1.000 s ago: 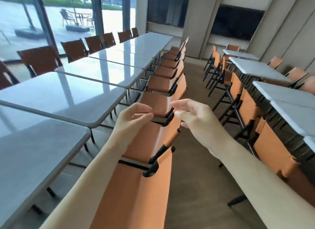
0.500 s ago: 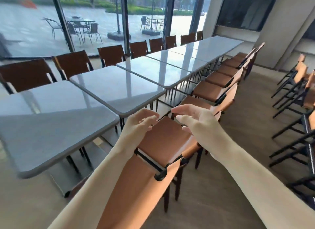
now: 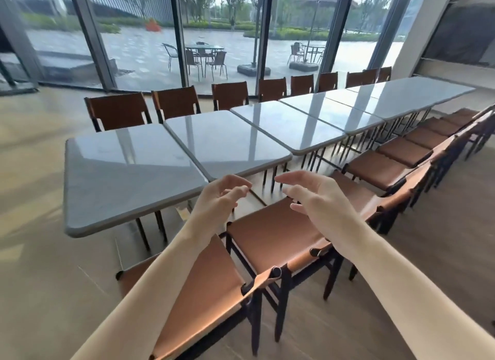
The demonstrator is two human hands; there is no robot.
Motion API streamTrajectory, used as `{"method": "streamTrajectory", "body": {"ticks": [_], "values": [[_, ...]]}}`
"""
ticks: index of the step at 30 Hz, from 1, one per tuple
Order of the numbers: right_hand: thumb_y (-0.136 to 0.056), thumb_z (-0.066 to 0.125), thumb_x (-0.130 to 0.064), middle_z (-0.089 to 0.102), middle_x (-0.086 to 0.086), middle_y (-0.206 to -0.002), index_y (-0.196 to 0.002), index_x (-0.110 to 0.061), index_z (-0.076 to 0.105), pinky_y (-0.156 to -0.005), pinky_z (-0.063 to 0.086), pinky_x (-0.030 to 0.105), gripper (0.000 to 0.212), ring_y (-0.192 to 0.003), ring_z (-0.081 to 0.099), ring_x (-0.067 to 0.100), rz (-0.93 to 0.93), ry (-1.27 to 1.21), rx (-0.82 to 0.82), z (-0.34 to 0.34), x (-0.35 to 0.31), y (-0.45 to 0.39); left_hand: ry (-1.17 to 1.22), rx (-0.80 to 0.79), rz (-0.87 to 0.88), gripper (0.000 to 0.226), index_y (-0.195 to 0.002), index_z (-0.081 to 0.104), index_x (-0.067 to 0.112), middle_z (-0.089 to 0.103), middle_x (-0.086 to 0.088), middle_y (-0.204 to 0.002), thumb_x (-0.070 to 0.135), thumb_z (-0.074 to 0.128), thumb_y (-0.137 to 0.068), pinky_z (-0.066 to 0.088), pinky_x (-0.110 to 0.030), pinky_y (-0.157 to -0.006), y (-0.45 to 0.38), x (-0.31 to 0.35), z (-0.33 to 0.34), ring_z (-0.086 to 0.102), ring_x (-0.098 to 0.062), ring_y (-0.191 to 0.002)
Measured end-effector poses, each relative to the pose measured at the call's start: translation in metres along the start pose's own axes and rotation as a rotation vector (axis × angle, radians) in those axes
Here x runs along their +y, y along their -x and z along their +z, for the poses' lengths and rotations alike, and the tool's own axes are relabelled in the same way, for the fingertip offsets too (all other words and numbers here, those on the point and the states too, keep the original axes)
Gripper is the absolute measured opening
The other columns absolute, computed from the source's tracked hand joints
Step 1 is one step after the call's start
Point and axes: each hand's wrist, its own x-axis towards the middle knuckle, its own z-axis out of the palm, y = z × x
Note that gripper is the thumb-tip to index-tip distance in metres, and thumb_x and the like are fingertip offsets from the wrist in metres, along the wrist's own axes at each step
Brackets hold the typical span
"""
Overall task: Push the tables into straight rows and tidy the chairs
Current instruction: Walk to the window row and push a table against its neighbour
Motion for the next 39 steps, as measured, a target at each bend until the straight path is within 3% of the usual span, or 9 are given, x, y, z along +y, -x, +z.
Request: {"method": "streamTrajectory", "body": {"ticks": [6, 9, 12, 16, 20, 27, 30, 35, 39], "values": [[-0.098, 0.059, -0.018, 0.07, -0.032, -0.096, -0.103, -0.035, 0.074, -0.107, 0.049, 0.039, 0.024, -0.1, 0.063, -0.013, -0.003, -0.002, -0.101, -0.031, 0.018, -0.056, 0.025, 0.161, 0.03, 0.018, -0.091, 0.075, 0.022, 0.077, 0.007, -0.095, 0.01, 0.062, -0.096, 0.05, -0.049, -0.105, -0.044, 0.0, 0.026, 0.071, -0.012, -0.101], [-0.098, 0.06, -0.018, 0.074, -0.022, -0.101, -0.104, -0.033, 0.075, -0.105, 0.051, 0.04, 0.022, -0.102, 0.066, -0.003, -0.003, 0.005, -0.114, -0.054, 0.023, -0.102, 0.011, 0.192, 0.032, 0.016, -0.092, 0.075, 0.022, 0.077, 0.004, -0.093, 0.012, 0.063, -0.096, 0.052, -0.045, -0.102, -0.084, 0.005, 0.04, 0.071, -0.02, -0.095], [-0.097, 0.062, -0.019, 0.075, -0.016, -0.102, -0.097, -0.036, 0.076, -0.102, 0.052, 0.045, 0.022, -0.107, 0.066, 0.009, 0.015, -0.004, -0.134, -0.075, 0.034, -0.145, -0.024, 0.188, 0.036, 0.015, -0.095, 0.075, 0.025, 0.077, 0.005, -0.096, 0.017, 0.062, -0.097, 0.051, -0.046, -0.104, -0.125, 0.004, 0.054, 0.072, -0.012, -0.097], [-0.098, 0.059, -0.014, 0.074, -0.016, -0.106, -0.102, -0.031, 0.075, -0.099, 0.054, 0.039, 0.024, -0.103, 0.066, -0.001, 0.05, -0.035, -0.133, -0.096, 0.061, -0.191, -0.076, 0.152, 0.002, 0.015, -0.096, 0.074, 0.028, 0.077, 0.007, -0.097, 0.02, 0.062, -0.098, 0.053, -0.044, -0.101, -0.171, -0.002, 0.079, 0.07, -0.009, -0.1], [-0.097, 0.06, -0.013, 0.075, -0.009, -0.104, -0.099, -0.029, 0.077, -0.098, 0.055, 0.043, 0.024, -0.106, 0.067, 0.009, 0.072, -0.037, -0.154, -0.105, 0.086, -0.242, -0.147, 0.159, -0.043, 0.013, -0.094, 0.073, 0.028, 0.076, 0.008, -0.092, 0.021, 0.063, -0.098, 0.052, -0.031, -0.083, -0.206, -0.018, 0.096, 0.069, -0.005, -0.089], [-0.097, 0.061, -0.019, 0.074, -0.01, -0.104, -0.098, -0.035, 0.075, -0.102, 0.052, 0.045, 0.022, -0.108, 0.066, 0.016, 0.062, 0.01, -0.334, -0.106, 0.135, -0.358, -0.175, 0.271, -0.158, 0.012, -0.096, 0.073, 0.024, 0.076, 0.007, -0.096, 0.02, 0.062, -0.098, 0.044, -0.017, -0.077, -0.296, -0.06, 0.122, 0.068, -0.009, -0.096], [-0.097, 0.059, -0.017, 0.072, -0.012, -0.107, -0.103, -0.031, 0.073, -0.101, 0.051, 0.036, 0.02, -0.109, 0.064, 0.008, 0.029, 0.068, -0.432, -0.103, 0.169, -0.428, -0.214, 0.329, -0.178, 0.011, -0.095, 0.072, 0.023, 0.071, 0.007, -0.105, 0.017, 0.062, -0.097, 0.043, -0.005, -0.072, -0.353, -0.094, 0.145, 0.065, -0.005, -0.1], [-0.097, 0.058, -0.017, 0.064, -0.023, -0.107, -0.117, -0.029, 0.067, -0.079, 0.04, 0.005, 0.026, -0.104, 0.06, -0.001, -0.049, 0.201, -0.571, -0.099, 0.246, -0.547, -0.346, 0.451, -0.286, 0.01, -0.101, 0.067, 0.026, 0.058, 0.006, -0.125, 0.021, 0.06, -0.096, 0.037, -0.025, -0.096, -0.464, -0.172, 0.172, 0.05, -0.012, -0.121], [-0.097, 0.057, -0.016, 0.055, -0.005, -0.137, -0.137, -0.025, 0.054, -0.09, 0.037, 0.018, 0.042, -0.114, 0.055, 0.007, -0.037, 0.379, -0.64, -0.098, 0.319, -0.617, -0.537, 0.41, -0.396, 0.026, -0.12, 0.06, 0.023, 0.045, 0.002, -0.141, 0.027, 0.064, -0.095, 0.028, -0.024, -0.102, -0.525, -0.234, 0.182, 0.038, -0.019, -0.137]]}}
